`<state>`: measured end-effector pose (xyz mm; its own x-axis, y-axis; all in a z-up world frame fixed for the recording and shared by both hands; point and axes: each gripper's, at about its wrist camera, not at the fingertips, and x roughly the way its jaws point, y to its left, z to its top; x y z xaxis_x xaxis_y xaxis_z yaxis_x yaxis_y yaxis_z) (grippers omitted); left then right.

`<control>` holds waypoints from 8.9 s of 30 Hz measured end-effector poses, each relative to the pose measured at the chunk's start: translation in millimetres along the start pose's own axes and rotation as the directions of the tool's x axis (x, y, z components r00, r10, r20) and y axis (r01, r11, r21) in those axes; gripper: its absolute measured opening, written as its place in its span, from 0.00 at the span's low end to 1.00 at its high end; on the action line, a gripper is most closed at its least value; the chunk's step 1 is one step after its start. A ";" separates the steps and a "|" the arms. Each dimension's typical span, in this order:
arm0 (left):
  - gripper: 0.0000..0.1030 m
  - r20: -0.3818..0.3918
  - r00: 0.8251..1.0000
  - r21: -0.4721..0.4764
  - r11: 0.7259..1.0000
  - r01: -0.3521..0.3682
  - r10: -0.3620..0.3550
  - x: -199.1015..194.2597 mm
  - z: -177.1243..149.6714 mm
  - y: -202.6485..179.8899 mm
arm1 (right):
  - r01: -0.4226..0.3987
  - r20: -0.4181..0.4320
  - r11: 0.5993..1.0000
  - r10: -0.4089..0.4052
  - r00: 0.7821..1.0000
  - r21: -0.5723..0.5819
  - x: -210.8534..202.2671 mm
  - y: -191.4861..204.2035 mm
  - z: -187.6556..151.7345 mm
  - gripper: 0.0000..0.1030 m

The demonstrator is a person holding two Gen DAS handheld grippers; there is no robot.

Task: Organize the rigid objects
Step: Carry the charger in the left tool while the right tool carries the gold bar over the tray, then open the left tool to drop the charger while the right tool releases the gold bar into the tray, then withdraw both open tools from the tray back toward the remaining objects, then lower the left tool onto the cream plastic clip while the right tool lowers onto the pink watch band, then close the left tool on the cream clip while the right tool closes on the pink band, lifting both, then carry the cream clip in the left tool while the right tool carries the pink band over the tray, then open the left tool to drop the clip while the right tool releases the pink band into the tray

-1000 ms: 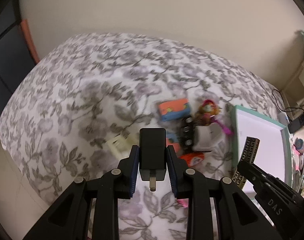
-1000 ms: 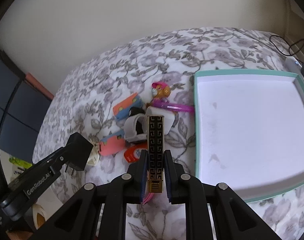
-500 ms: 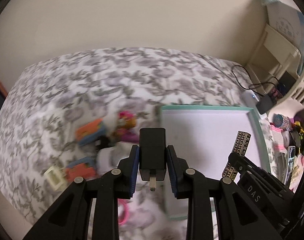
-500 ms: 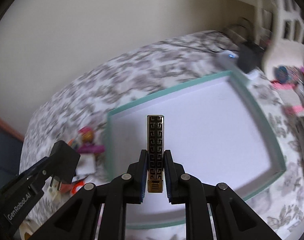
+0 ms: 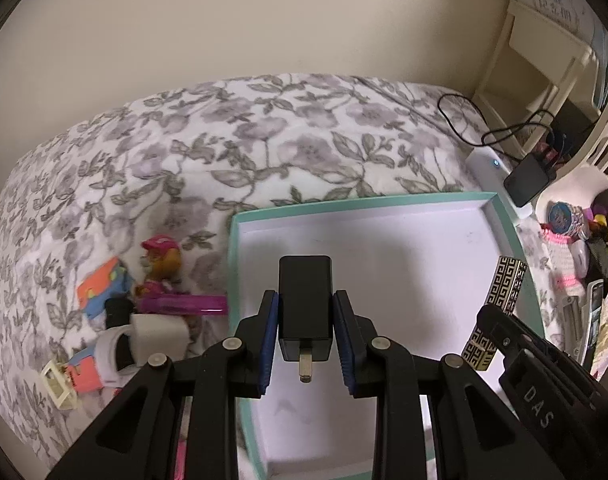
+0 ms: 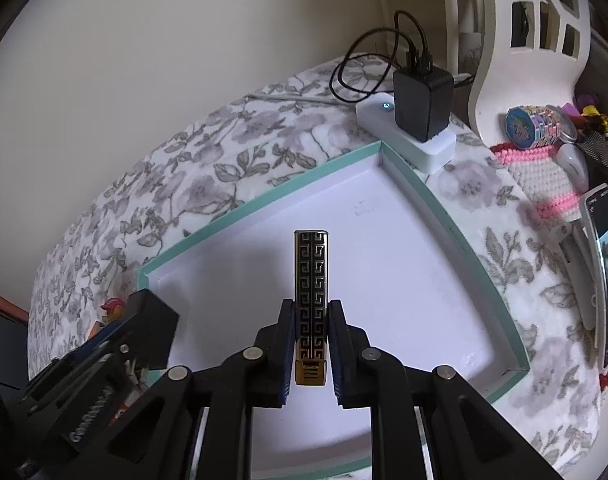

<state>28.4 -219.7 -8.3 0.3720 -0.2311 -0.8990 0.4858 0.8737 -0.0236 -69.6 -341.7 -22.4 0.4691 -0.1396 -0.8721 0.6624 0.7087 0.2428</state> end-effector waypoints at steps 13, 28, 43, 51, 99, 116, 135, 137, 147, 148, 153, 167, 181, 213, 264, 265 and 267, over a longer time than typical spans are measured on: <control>0.28 -0.027 0.999 0.034 0.999 -0.024 0.025 26.2 -8.0 -11.9 | 0.050 -0.063 0.999 -0.051 0.997 -0.013 23.2 -5.8 -4.5 0.19; 0.61 0.030 0.999 -0.015 0.999 -0.031 0.031 -2.1 -0.8 3.1 | 0.051 -0.004 0.998 -0.051 0.999 -0.036 0.9 3.3 1.2 0.19; 0.89 0.063 0.992 -0.087 0.991 -0.100 0.106 -24.0 -13.3 42.2 | 0.075 0.036 0.992 -0.071 0.997 -0.105 -7.1 16.1 -9.8 0.69; 0.90 0.062 0.987 -0.112 0.984 -0.138 0.146 -30.2 -23.9 63.6 | 0.067 0.042 0.988 -0.062 0.997 -0.139 -8.7 19.7 -20.7 0.91; 0.99 -0.061 0.974 -0.327 0.917 -0.227 0.220 -43.5 -73.7 238.4 | -0.231 -0.157 0.856 0.177 0.972 -0.463 3.2 167.9 -111.7 1.00; 0.99 -0.206 0.967 -0.429 0.875 -0.226 0.149 -2.2 -96.6 272.1 | -0.218 -0.279 0.786 0.061 0.958 -0.579 43.0 207.9 -165.1 1.00; 0.98 -0.246 0.964 -0.545 0.809 -0.221 0.097 14.1 -117.0 304.0 | -0.176 -0.290 0.781 -0.007 0.957 -0.599 55.7 201.7 -169.6 0.96; 0.96 -0.244 0.965 -0.545 0.810 -0.216 0.093 14.8 -118.9 306.1 | -0.178 -0.291 0.783 -0.005 0.957 -0.596 52.6 200.4 -169.4 0.95; 0.61 -0.247 0.967 -0.566 0.800 -0.200 0.066 19.5 -121.6 306.4 | -0.177 -0.287 0.764 -0.012 0.958 -0.620 48.0 205.1 -172.3 0.87; 0.59 -0.244 0.968 -0.568 0.799 -0.195 0.063 18.7 -121.2 307.0 | -0.180 -0.288 0.761 -0.010 0.958 -0.624 46.7 206.2 -173.4 0.84; 0.46 -0.206 0.978 -0.586 0.797 -0.145 0.026 15.8 -117.5 306.0 | -0.203 -0.298 0.743 0.006 0.955 -0.638 41.2 212.6 -179.1 0.70; 0.46 -0.147 0.989 -0.617 0.782 -0.086 -0.007 5.3 -113.3 305.4 | -0.227 -0.304 0.733 0.029 0.952 -0.641 32.3 220.1 -180.4 0.55; 0.46 -0.045 0.996 -0.579 0.811 -0.084 0.071 -30.9 -92.2 297.9 | -0.192 -0.167 0.823 0.119 0.979 -0.535 -5.2 192.2 -122.5 0.55; 0.46 0.012 0.997 -0.091 0.993 0.078 -0.077 -47.9 -51.9 81.0 | 0.090 -0.002 0.994 -0.090 0.996 -0.054 -17.4 -21.4 -12.7 0.55; 0.54 -0.190 0.979 0.127 0.987 0.102 -0.076 6.0 -76.1 -10.0 | 0.167 -0.077 0.985 -0.170 0.982 -0.048 3.0 -52.7 -12.4 0.66; 0.54 -0.177 0.981 0.120 0.988 0.101 -0.078 1.7 -73.7 -7.6 | 0.166 -0.066 0.985 -0.170 0.983 -0.054 0.2 -50.3 -11.9 0.66; 0.54 -0.156 0.984 0.105 0.989 0.100 -0.083 -4.7 -69.5 -3.1 | 0.164 -0.048 0.984 -0.168 0.985 -0.069 -4.8 -44.8 -11.5 0.66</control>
<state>-29.9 -191.6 -34.4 0.2022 -0.2334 -0.9511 0.6009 0.7965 -0.0677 -108.2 -364.9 -34.0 0.3227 -0.2229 -0.9199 0.6885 0.7222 0.0665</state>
